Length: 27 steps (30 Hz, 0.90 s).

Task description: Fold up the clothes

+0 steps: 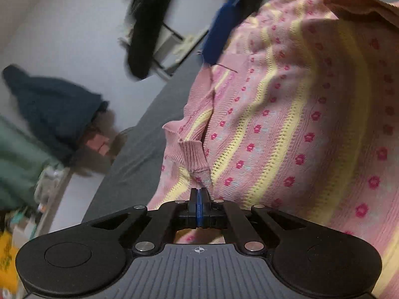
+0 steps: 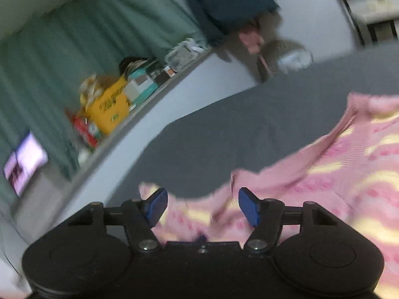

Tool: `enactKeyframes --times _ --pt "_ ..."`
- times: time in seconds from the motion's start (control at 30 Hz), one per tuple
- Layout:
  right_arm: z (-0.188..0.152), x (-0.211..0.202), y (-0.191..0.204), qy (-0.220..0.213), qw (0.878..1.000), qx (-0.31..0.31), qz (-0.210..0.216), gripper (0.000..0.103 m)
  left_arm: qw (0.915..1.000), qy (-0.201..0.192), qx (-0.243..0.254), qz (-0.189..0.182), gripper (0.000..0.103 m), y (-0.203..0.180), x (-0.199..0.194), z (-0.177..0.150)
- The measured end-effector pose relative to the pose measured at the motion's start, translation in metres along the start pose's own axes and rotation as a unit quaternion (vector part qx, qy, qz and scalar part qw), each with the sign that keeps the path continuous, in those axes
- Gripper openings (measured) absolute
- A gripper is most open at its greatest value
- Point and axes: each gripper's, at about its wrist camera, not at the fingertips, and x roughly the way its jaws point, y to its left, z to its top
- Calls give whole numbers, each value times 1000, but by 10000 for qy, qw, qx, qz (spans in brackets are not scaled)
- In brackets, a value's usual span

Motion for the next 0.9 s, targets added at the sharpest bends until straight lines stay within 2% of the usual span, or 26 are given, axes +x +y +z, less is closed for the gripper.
enactKeyframes --times 0.03,0.07,0.2,0.23,0.27,0.33,0.43,0.53,0.63,0.73,0.77,0.8,0.83,0.87,0.9 --pt "3 11 -2 140 9999 42 -33 60 9999 -10 -112 77 0 -2 -1 -1" --pt "5 22 -4 281 9995 83 -67 53 9998 -27 -175 118 0 -3 1 0" --pt "16 67 -11 842 9959 250 -200 52 9994 -101 -320 125 0 -3 2 -1" --pt "16 74 -12 905 9953 269 -219 42 9992 -121 -365 123 0 -2 3 -3" --pt "13 76 -11 849 9958 254 -218 23 9990 -141 -409 121 0 -1 4 -4" --pt "8 76 -11 682 9974 215 -86 4 9990 -152 -390 149 0 -3 6 -3" --pt "-4 55 -10 235 9986 53 480 3 9987 -187 -464 124 0 -3 7 -1" --pt "-20 25 -9 91 9955 -260 907 2 9970 -213 -745 -21 2 9 9 1" --pt "-34 3 -14 236 9949 -445 873 2 9879 -591 -1405 -294 2 45 -11 -3" --pt "-48 -8 -15 604 9923 -945 519 2 9732 -1190 -1964 -144 5 76 -33 -12" --pt "-51 -9 -14 700 9910 -1062 407 2 9719 -1264 -1982 -126 9 80 -36 -12" --pt "-54 -10 -14 756 9900 -1144 318 2 9706 -1338 -1998 -109 26 84 -39 -13" --pt "-57 -12 -14 794 9891 -1217 242 2 9718 -1365 -1920 -101 67 83 -39 -12" --pt "-60 -14 -14 820 9881 -1285 186 2 9745 -1369 -1776 -63 91 81 -37 -11" --pt "-63 -13 -12 829 9875 -1332 160 2 9781 -1401 -1534 -73 103 79 -34 -7"
